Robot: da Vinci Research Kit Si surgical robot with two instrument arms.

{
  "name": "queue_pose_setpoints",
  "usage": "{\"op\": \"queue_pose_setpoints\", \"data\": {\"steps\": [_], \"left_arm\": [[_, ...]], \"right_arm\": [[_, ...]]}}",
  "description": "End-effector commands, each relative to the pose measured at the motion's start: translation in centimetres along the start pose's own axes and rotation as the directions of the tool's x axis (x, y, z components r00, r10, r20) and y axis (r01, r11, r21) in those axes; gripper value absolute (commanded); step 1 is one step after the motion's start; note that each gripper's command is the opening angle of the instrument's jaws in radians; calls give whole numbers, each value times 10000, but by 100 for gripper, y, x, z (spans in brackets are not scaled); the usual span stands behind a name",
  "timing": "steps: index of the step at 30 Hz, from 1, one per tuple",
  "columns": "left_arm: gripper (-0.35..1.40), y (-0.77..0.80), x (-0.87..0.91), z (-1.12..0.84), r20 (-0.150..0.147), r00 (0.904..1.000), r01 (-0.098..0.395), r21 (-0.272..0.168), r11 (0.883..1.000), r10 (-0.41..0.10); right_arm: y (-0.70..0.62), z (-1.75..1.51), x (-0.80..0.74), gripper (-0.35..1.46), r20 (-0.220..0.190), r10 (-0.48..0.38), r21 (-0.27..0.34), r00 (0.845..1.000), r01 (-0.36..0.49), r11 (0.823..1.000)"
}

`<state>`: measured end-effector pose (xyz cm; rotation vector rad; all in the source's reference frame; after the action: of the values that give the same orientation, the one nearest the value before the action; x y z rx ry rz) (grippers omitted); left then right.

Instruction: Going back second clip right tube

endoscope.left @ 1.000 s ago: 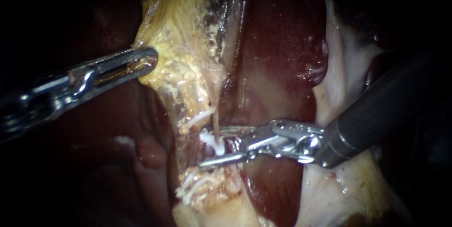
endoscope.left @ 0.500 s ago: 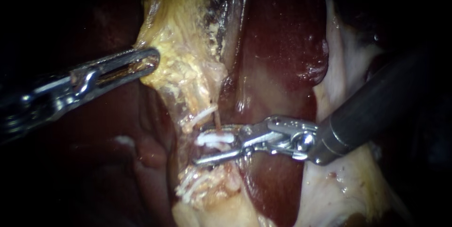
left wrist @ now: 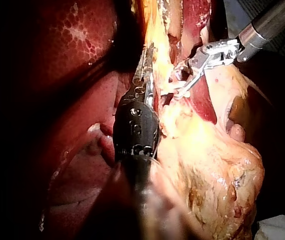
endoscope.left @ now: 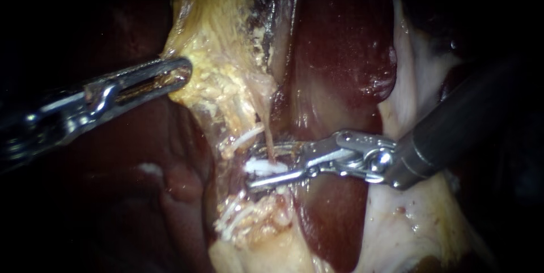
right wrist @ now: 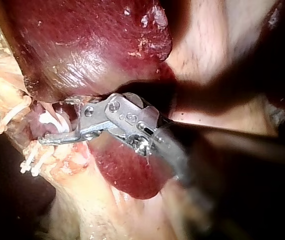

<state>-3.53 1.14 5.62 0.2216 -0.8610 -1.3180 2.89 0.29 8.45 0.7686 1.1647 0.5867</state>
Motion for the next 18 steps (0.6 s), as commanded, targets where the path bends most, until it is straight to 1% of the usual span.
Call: {"op": "queue_pose_setpoints", "data": {"steps": [1, 3, 6, 8, 10, 11, 12, 16, 18], "left_arm": [[-35, 0, 0, 0, 0, 10000, -2, 6, 10000, 2], [-35, 0, 0, 0, -1, 10000, -3, 8, 10000, 3], [-35, 2, 0, -2, -5, 10000, -7, 17, 10000, 7], [-35, 3, 0, -2, -11, 10000, -11, 28, 10000, 11], [-35, 4, -1, -2, -14, 10000, -12, 34, 10000, 12], [-35, 4, -1, -2, -14, 10000, -13, 34, 10000, 13], [-35, 4, -1, -2, -14, 10000, -13, 34, 10000, 13], [-35, 4, -1, -2, -13, 10000, -13, 33, 10000, 13], [-35, 4, -1, -2, -14, 10000, -13, 34, 10000, 13]], "right_arm": [[-1, -2, 0, 60, 0, -9, 17, 10000, 9, 10000], [-5, -5, -2, 60, 4, -21, 24, 10000, 21, 10000], [-17, -14, -2, 60, 48, -36, 146, 10000, 36, 9999], [-28, -23, 2, 60, 69, -252, 226, 9997, 250, 9994], [-36, -33, 9, 60, 93, -620, 349, 9980, 616, 9975], [-40, -42, 16, 60, 117, -988, 508, 9950, 981, 9939], [-43, -47, 21, 60, 107, -1246, 539, 9922, 1238, 9908], [-55, -77, 44, 60, 51, -2306, 708, 9730, 2296, 9707], [-58, -86, 52, 60, 19, -2648, 691, 9643, 2641, 9620]]}}
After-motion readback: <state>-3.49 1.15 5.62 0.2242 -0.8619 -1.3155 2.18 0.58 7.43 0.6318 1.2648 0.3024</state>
